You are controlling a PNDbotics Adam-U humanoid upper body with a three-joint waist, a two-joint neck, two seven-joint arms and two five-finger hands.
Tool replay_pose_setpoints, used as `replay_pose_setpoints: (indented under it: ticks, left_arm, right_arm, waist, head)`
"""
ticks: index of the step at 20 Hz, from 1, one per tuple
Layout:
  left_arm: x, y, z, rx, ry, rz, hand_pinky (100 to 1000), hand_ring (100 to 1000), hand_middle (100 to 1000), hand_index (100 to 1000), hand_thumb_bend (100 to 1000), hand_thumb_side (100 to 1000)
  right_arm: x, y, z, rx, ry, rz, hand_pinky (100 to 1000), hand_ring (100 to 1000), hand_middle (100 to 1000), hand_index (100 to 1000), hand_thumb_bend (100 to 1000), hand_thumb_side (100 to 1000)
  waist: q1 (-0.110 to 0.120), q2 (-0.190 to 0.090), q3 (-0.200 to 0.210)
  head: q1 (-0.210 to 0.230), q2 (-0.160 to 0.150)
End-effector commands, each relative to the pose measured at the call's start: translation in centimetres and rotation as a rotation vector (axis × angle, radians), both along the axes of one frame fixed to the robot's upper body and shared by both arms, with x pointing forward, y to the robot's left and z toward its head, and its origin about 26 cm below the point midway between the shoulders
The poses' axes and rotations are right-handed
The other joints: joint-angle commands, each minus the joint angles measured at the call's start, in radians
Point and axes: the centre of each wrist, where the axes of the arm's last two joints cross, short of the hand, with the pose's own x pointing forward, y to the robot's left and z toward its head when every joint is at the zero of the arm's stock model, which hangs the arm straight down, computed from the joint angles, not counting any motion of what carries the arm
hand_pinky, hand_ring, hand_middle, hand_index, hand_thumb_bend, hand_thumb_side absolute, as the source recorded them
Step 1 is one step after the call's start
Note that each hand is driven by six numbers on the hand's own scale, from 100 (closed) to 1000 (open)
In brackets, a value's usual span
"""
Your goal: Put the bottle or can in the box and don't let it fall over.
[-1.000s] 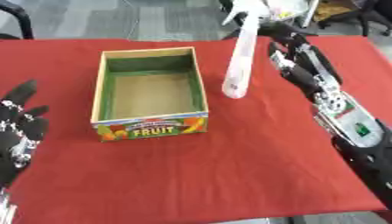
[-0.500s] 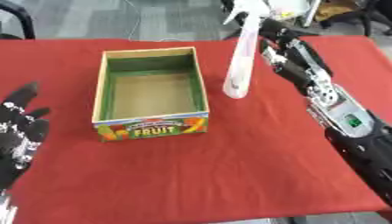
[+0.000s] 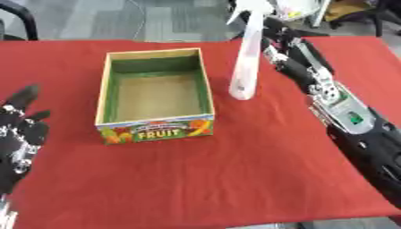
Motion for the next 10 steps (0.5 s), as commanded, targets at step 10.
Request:
replay_pose_setpoints:
  ticks: [10]
  left_arm:
    - [0.12,-0.16,0.8,0.004,-0.027,-0.012,837,1000,902,908,569,674]
  right_arm:
    - [1.03,-0.52,0.65,-0.008,-0.014,-0.029,890,1000,1000,1000,100,500]
  waist:
    - [0.003,-0.014,0.007]
  head:
    - [-0.006,-0.006]
